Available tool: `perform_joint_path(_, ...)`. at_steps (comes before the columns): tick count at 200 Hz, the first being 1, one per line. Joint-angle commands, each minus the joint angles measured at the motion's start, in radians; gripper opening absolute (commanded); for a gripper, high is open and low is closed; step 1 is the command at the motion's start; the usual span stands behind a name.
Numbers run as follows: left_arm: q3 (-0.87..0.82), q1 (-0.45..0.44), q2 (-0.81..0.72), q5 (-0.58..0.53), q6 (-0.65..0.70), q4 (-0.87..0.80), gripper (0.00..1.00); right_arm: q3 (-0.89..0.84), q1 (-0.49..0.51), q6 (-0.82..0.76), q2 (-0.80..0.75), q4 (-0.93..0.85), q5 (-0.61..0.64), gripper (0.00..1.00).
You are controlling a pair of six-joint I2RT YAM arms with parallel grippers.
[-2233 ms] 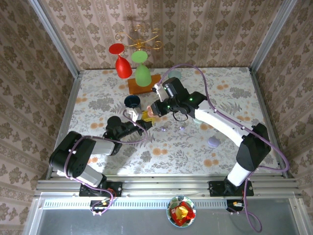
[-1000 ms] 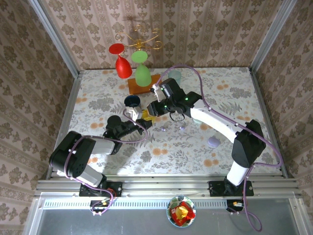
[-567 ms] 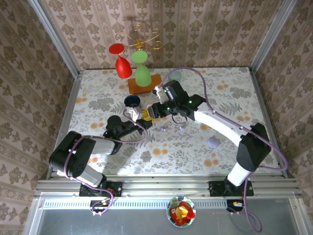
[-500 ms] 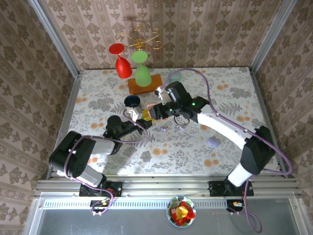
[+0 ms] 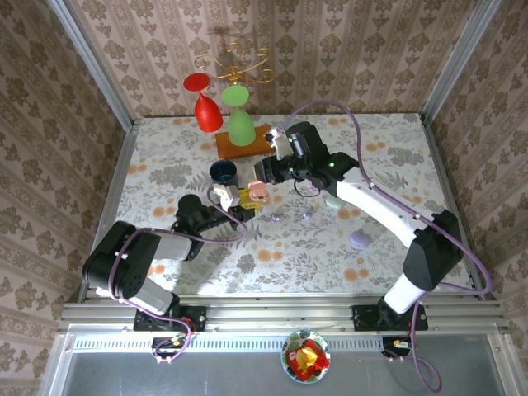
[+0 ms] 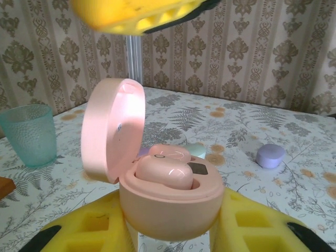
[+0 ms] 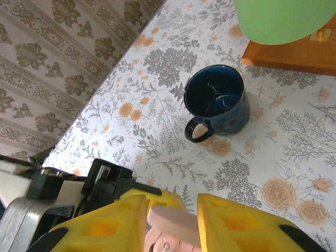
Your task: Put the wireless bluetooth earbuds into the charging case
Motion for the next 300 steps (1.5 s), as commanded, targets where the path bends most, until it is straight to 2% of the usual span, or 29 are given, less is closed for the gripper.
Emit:
perform_joint_path(1, -0.008, 0.005, -0.042, 0.019, -0.004, 0.035, 0.25, 0.047, -0.003, -0.027, 0.038, -0.076, -0.044, 0.32)
perform_joint_path(53, -0.016, 0.006, -0.062, -0.142, -0.069, 0.036, 0.25, -0.005, -0.003, -0.028, 0.01, -0.065, -0.091, 0.29)
perform_joint_path(77, -0.007, 0.005, -0.067, -0.164, -0.115, 0.038, 0.25, -0.048, -0.007, 0.0, -0.039, -0.022, -0.079, 0.3)
perform_joint_path(99, 0.003, 0.005, -0.075, -0.165, -0.149, 0.04, 0.25, -0.12, -0.038, 0.112, -0.086, 0.082, -0.105, 0.5)
perform_joint_path(127, 0.001, 0.005, -0.104, -0.179, -0.173, 0.042, 0.25, -0.233, -0.094, 0.353, -0.11, 0.265, -0.202, 0.62)
perform_joint_path(143, 0.004, 0.005, -0.12, -0.194, -0.185, 0.041, 0.25, -0.273, -0.121, 0.475, -0.097, 0.346, -0.282, 0.66)
perform_joint_path(178, 0.024, 0.006, -0.131, -0.198, -0.206, 0.044, 0.26, -0.328, -0.128, 0.652, -0.054, 0.536, -0.407, 0.65)
perform_joint_path(227, 0.038, 0.005, -0.135, -0.22, -0.216, 0.044, 0.26, -0.34, -0.12, 0.763, 0.011, 0.67, -0.494, 0.63)
perform_joint_path(285, 0.047, 0.004, -0.121, -0.225, -0.209, 0.045, 0.26, -0.323, -0.101, 0.786, 0.044, 0.708, -0.514, 0.61)
perform_joint_path(300, 0.046, 0.003, -0.122, -0.225, -0.202, 0.043, 0.26, -0.328, -0.103, 0.798, 0.045, 0.727, -0.515, 0.54)
